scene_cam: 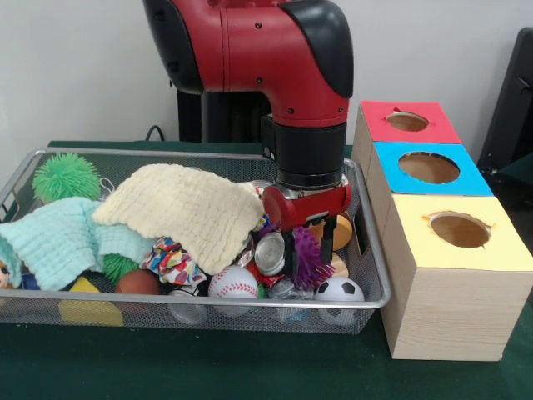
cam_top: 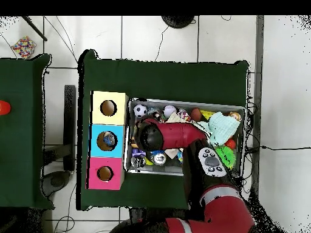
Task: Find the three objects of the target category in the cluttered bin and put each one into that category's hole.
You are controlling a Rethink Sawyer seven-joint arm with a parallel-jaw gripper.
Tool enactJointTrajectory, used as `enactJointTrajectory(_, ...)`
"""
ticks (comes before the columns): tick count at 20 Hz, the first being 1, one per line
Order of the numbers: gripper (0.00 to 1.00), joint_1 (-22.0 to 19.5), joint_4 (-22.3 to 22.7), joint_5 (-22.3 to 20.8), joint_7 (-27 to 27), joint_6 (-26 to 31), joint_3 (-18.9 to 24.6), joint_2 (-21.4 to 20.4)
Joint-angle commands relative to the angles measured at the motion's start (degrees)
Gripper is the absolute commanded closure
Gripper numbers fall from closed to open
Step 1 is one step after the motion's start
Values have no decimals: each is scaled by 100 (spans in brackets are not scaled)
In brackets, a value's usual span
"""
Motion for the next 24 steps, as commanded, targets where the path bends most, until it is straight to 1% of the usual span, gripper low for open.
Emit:
enactJointTrajectory(1, 0, -141, -45, -144, 919, -131, -349, 87)
enactJointTrajectory(3, 0, -69, -67, -129, 923, -144, -443, 37)
enactJointTrajectory(5, 0, -68, -92, -157, 900, -251, -422, 43)
enactJointTrajectory(9, 0, -316, -167, -141, 643, -179, -29, 230)
enactJointTrajectory(11, 0, -337, -172, -146, 640, -198, -5, 253)
enactJointTrajectory(13, 0, -383, -159, -170, 667, -350, 63, 319)
enactJointTrajectory(15, 0, -600, -127, -218, 660, -668, 356, 540)
enactJointTrajectory(19, 0, -936, -27, -191, 524, -598, 828, 740)
enactJointTrajectory(21, 0, -1144, 38, -214, 519, -718, 1111, 839)
enactJointTrajectory(24, 0, -1565, 156, -191, 564, -882, 1666, 1120)
